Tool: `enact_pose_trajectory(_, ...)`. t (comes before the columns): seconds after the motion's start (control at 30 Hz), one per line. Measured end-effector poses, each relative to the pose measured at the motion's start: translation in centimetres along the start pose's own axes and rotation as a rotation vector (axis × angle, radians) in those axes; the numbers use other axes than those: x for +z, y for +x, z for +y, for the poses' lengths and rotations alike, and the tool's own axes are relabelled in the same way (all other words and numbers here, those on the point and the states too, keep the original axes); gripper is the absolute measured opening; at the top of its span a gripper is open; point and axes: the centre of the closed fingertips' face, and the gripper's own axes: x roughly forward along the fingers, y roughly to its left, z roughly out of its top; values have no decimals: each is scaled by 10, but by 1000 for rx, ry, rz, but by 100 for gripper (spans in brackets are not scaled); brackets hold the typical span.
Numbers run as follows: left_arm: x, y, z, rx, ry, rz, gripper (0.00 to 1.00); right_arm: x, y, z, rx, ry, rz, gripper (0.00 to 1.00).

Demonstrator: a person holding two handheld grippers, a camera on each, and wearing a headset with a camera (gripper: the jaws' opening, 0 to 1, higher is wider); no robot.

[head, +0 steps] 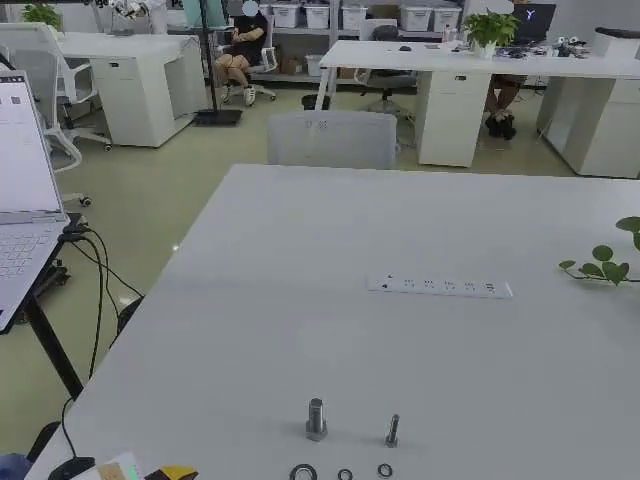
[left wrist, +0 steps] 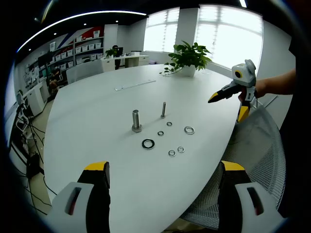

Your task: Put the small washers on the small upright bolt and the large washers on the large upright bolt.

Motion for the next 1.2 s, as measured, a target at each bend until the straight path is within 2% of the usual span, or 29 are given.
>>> enact_pose_trajectory(0.17,1,-1,0,8,5,-2,87,3,-1,-6,-30,-3,-10,93)
enact_pose_trajectory(0.27,2,-1,1,11,0,-8,87,5,-3,-5,-29,4,-17,93)
enact_pose_trajectory(0.57,1,-2,0,17,-7,-3,83,-2,0,4,-16,-6,3,92)
enact_pose_trajectory(0.67,-1,-3,2,26,-14,4,79,-2,-1,4,-17,-5,3,92)
enact_pose_trajectory(0.77,1,-4,2,20,-36,-8,82,-2,-2,1,-28,-8,4,92)
enact_pose_trajectory(0.93,3,-4,3,25,-33,-20,87,-1,-2,1,-32,-7,1,92)
enact_pose_trajectory(1.2,0,-4,-1,20,-37,-6,89,-1,0,4,-25,-7,0,92)
